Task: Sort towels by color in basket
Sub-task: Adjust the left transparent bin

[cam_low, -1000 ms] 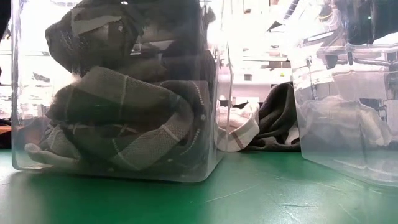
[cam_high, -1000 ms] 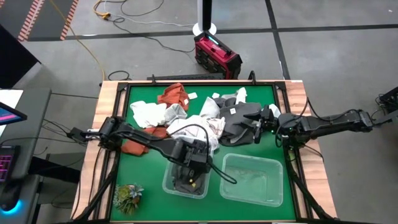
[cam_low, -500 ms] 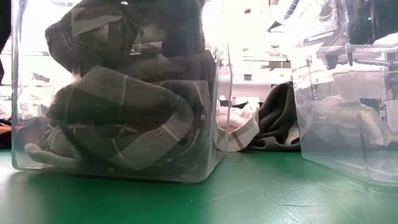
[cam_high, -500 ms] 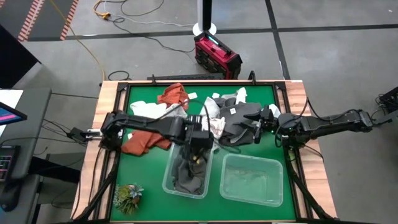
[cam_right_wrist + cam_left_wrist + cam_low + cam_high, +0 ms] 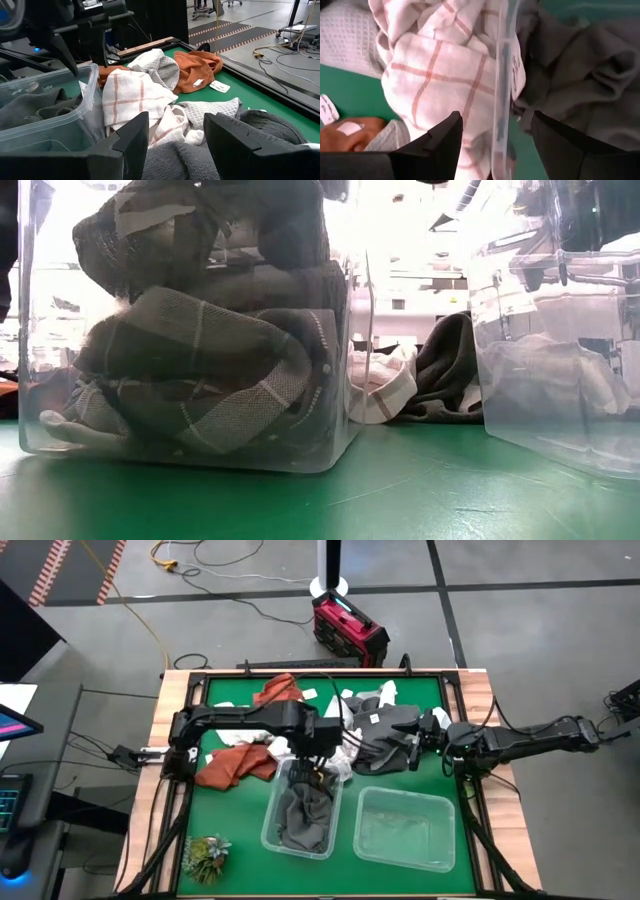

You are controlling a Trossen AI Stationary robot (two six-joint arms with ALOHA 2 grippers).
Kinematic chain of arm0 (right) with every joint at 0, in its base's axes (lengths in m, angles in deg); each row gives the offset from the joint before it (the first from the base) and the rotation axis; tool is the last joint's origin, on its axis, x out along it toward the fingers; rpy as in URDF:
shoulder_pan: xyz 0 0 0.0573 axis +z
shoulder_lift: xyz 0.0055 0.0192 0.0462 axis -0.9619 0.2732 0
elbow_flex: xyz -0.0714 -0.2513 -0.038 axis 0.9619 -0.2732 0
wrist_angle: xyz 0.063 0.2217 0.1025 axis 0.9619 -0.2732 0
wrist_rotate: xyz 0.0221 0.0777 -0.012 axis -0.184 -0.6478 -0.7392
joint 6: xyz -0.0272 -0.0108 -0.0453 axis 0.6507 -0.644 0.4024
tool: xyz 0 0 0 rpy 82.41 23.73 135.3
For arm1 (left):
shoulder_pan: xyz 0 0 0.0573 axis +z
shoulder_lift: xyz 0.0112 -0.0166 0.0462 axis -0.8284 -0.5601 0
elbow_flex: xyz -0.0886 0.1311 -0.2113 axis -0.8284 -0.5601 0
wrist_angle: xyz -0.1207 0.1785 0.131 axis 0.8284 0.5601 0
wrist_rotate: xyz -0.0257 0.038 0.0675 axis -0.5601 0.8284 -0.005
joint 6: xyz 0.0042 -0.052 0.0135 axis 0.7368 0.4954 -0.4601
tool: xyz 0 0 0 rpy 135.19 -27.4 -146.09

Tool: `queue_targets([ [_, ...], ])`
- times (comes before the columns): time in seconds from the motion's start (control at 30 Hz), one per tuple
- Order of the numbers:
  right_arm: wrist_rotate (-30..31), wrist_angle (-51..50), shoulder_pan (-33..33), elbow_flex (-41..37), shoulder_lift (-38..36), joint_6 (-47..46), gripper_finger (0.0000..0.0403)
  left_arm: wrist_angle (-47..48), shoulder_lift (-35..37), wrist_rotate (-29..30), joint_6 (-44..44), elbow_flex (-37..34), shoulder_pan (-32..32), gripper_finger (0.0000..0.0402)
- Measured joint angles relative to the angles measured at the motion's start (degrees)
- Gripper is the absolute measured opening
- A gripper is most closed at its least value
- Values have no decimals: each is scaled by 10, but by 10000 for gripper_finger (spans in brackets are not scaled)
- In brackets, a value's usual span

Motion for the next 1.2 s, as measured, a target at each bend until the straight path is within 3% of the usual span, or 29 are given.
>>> queue_targets([
  [0.13, 0, -2, 0, 0, 0, 0, 219, -12, 0, 0, 6, -25, -4, 202],
  [0.4, 0, -2, 0, 0, 0, 0, 219, -35, -1, 32, 14, -98, -19, 114],
  [0.6, 0, 3, 0, 0, 0, 0, 219, -53, 0, 19, 94, -102, -21, 29],
  [0.77, 0, 3, 0, 0, 0, -5, 219, -71, 1, 5, 192, -102, -22, 26],
  [0.97, 0, -1, 0, 0, 0, -5, 219, -78, 1, 21, 172, -102, -25, 61],
  [1.2, 0, -2, 0, 0, 0, -5, 219, -52, 1, 8, 157, -102, -30, 69],
])
